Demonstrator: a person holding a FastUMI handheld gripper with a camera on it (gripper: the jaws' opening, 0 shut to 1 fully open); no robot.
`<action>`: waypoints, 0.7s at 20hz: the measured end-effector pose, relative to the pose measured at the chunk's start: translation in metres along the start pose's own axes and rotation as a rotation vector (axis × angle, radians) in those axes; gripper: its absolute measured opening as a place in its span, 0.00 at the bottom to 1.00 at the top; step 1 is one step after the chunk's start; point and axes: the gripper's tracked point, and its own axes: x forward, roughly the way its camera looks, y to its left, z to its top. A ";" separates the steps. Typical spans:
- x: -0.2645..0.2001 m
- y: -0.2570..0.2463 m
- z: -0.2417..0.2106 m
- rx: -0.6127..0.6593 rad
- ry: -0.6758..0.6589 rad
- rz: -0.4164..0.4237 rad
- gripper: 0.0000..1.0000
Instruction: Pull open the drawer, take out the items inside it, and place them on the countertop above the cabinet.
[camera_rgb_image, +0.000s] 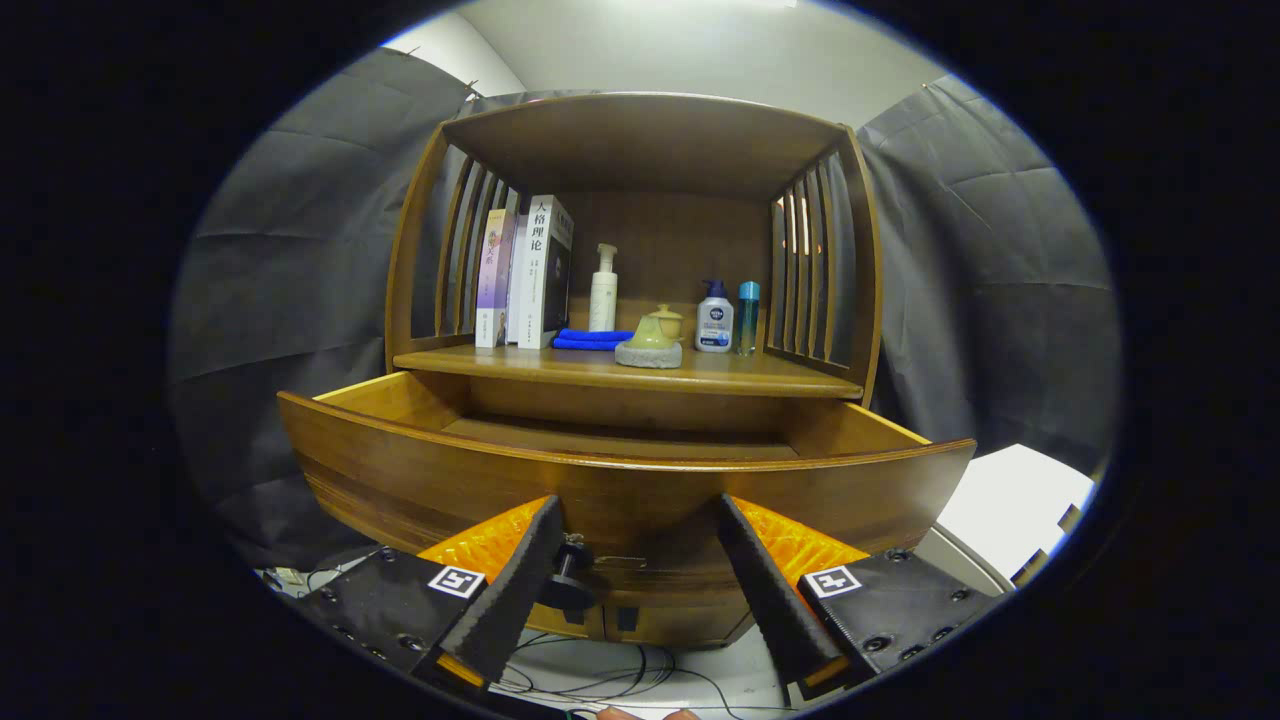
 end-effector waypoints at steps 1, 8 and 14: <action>0.004 0.001 -0.001 0.013 0.012 -0.002 0.99; 0.032 0.014 -0.002 0.033 0.041 0.000 0.98; 0.061 0.024 0.001 0.066 0.054 -0.001 0.98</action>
